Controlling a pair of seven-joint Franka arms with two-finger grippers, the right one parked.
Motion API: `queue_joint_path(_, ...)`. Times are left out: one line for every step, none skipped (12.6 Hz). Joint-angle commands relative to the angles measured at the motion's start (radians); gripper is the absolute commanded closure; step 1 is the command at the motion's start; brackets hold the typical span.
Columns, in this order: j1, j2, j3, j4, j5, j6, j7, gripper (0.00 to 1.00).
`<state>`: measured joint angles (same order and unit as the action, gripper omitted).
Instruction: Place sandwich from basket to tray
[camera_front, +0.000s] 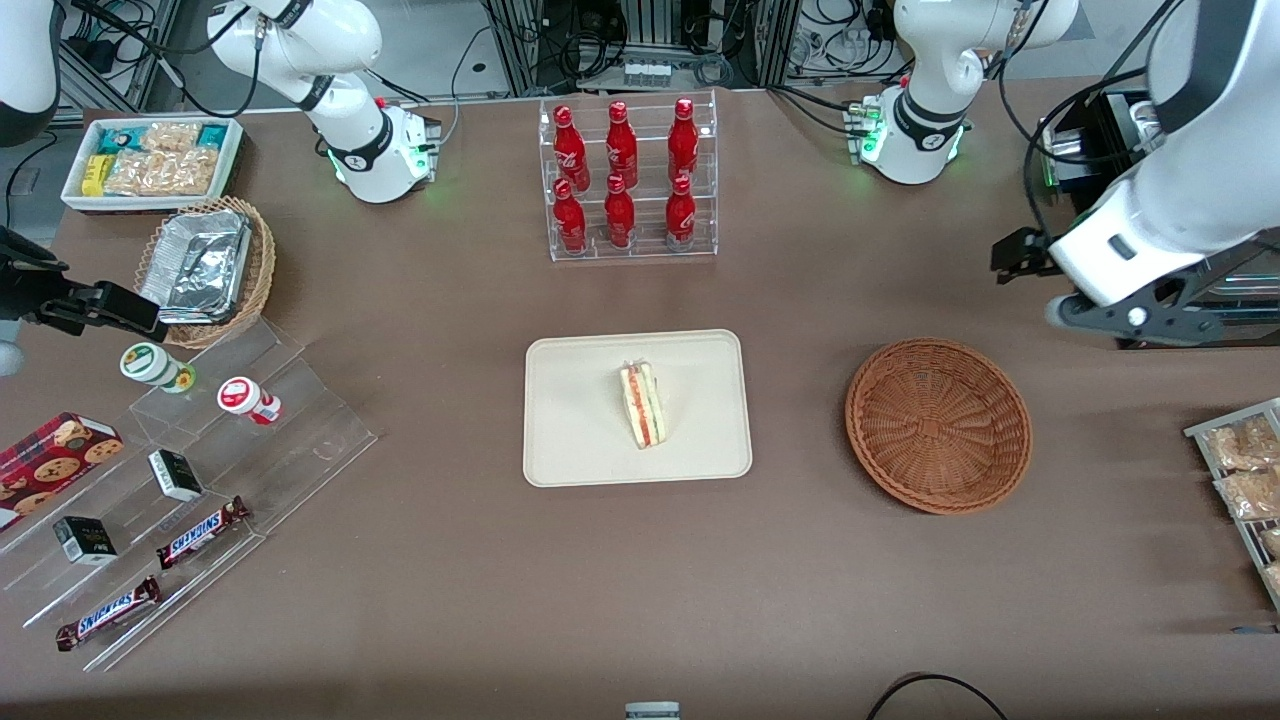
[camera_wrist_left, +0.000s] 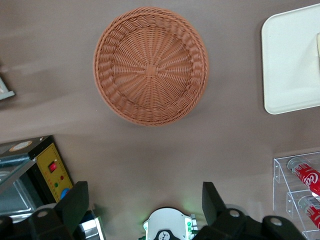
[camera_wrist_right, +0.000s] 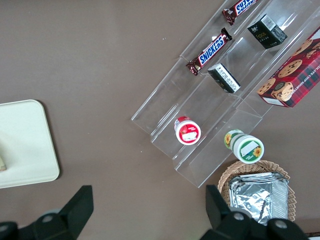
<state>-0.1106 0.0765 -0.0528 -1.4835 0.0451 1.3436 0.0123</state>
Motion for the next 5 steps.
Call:
queue_joint_path(0.011,-0.053,0.022,-0.026,-0.008,-0.026,0.021,0.00)
queue_joint_path(0.015,-0.061,0.034,-0.027,-0.008,-0.027,0.037,0.00)
queue_joint_path(0.015,-0.063,0.043,-0.029,-0.008,-0.026,0.046,0.00)
queue_joint_path(0.015,-0.064,0.048,-0.031,-0.007,-0.026,0.048,0.00)
queue_joint_path(0.017,-0.063,0.048,-0.034,-0.007,-0.026,0.046,0.00)
